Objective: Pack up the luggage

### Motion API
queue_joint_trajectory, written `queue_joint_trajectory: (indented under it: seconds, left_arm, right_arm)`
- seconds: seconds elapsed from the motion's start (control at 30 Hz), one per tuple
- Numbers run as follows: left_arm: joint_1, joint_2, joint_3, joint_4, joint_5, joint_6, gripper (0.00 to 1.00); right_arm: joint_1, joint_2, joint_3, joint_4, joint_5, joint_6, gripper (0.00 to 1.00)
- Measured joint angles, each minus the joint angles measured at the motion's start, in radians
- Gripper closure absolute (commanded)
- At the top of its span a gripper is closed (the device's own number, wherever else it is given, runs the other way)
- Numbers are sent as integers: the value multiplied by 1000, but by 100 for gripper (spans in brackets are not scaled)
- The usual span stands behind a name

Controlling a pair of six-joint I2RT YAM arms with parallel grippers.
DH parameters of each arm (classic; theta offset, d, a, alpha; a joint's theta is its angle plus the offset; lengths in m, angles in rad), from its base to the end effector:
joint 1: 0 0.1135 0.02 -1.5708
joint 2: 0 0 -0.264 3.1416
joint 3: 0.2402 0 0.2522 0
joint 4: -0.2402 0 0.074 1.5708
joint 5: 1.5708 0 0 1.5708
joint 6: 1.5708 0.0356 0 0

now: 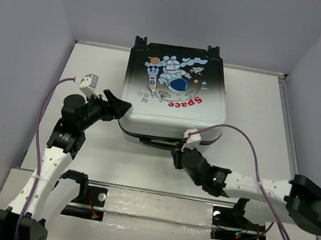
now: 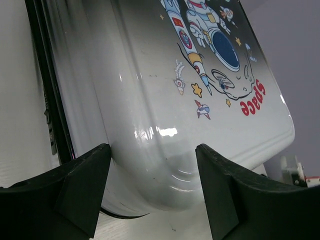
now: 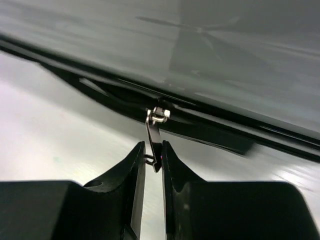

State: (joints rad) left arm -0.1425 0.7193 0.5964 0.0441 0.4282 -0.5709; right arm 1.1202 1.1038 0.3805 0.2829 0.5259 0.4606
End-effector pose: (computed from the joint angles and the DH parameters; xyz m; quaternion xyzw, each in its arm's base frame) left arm 0.1740 -0.0399 0.3086 -0.0116 0.7319 -0.3778 0.5670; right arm 0.1116 0.1896 0.1874 -0.1324 0.8166 0.2131 0.5199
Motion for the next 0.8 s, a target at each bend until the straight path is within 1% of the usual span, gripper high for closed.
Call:
queue_joint_trajectory:
  seconds: [0.03,0.13,0.2,0.27,0.37,0.43,0.53,0.6,0.7,0.73,0.8]
  left_arm:
    - [0,3,-1,9,-2,-8,23]
    - [-2,23,-2,43,-19,-36,23]
    - [-3,34,-2,61,-27,-47,24]
    - [-7,44,-2,69,-32,-50,24]
    - [-8,53,10,60,-32,-55,24]
    - [-9,53,27,42,-32,-56,23]
    - [-15,53,63,-13,-26,-60,23]
    - [-19,53,88,-56,-22,-63,24]
    - [-18,51,113,-72,-26,-74,24]
    - [-18,47,124,-66,-16,-89,24]
    - [-42,31,156,-38,57,-124,23]
  right_arm:
    - [55,110,90,-17,16,4,93]
    - [176,339,326,-58,71,5,93]
    - [206,440,430,-74,94,1,93]
    - [214,519,496,-63,97,-18,93]
    - [217,608,551,14,75,-53,93]
    - [222,676,594,110,58,-81,93]
    - [227,795,652,311,51,-129,93]
    - [227,898,713,449,76,-165,93]
    - [227,1043,811,595,139,-195,93]
    - [225,1079,844,628,153,-197,93]
    - [224,1131,883,689,140,-202,93]
